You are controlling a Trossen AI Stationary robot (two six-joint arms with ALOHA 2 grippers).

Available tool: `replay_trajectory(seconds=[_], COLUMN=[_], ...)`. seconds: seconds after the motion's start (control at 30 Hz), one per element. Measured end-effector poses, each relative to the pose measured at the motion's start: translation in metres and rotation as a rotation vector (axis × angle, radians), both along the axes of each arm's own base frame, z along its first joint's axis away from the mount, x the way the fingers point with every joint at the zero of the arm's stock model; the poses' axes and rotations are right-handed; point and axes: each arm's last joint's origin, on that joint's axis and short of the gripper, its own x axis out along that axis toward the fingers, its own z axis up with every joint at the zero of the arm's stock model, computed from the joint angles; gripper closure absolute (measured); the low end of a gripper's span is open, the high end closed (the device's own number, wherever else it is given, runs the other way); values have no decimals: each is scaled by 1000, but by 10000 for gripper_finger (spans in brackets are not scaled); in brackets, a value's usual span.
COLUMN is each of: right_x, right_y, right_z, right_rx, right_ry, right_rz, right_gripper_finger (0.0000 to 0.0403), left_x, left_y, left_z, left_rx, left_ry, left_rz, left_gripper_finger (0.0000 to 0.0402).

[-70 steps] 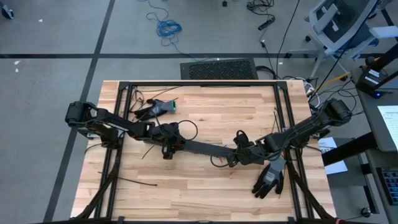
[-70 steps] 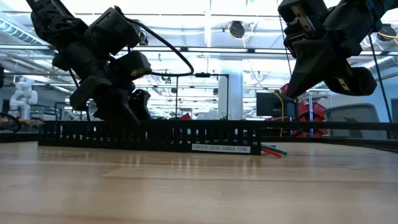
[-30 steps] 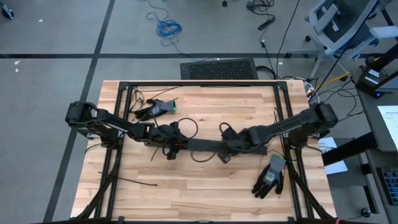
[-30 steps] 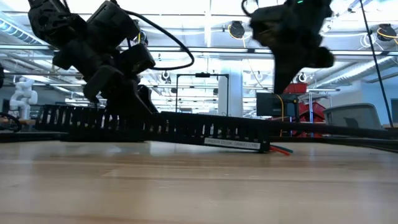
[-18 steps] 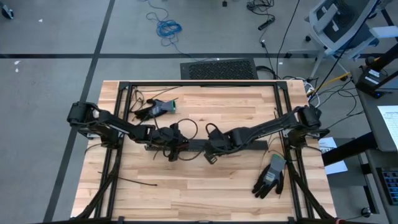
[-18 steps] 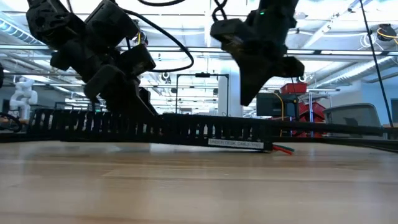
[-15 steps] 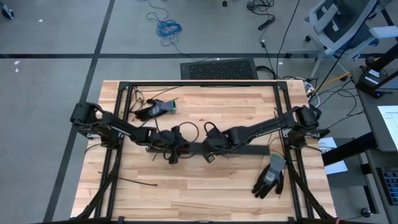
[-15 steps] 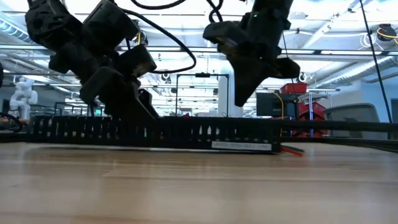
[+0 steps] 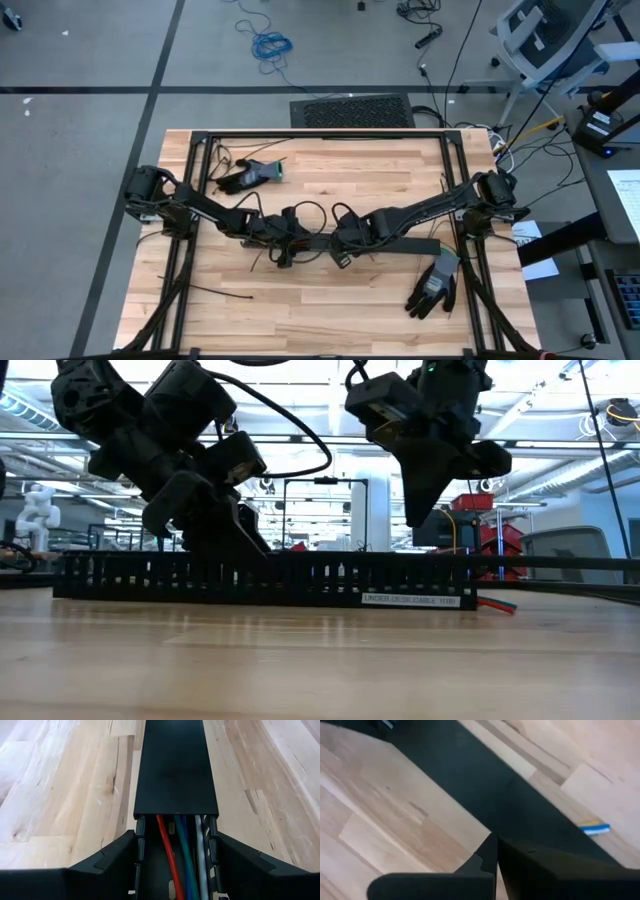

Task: Ziptie cables
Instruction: Close the black cable duct

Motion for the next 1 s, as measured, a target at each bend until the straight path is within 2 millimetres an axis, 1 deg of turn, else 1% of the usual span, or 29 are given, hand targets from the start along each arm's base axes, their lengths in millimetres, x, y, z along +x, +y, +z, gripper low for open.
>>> replay_trajectory(seconds=[0.27, 0.4, 0.57, 0.73, 0.83, 1.0], right_x=[-3, -1, 8, 21, 26, 29], right_y=[-1, -3, -1, 1, 1, -2], right_z=[0, -6, -22, -35, -36, -36], right_rx=[-34, -38, -45, -36, -24, -10], right_ry=[26, 39, 45, -5, -46, -68], right_rz=[-34, -35, -27, -14, -20, -6], right_gripper_finger=[403, 403, 403, 403, 403, 403], left_x=[0, 0, 0, 0, 0, 0], left_y=[0, 0, 0, 1, 0, 1], left_z=[0, 0, 0, 0, 0, 0], left_rx=[2, 3, 5, 11, 12, 13], left_ry=[2, 1, -1, 5, 7, 5], left_rz=[3, 3, 7, 14, 14, 18], left_gripper_finger=[155, 155, 155, 155, 155, 155])
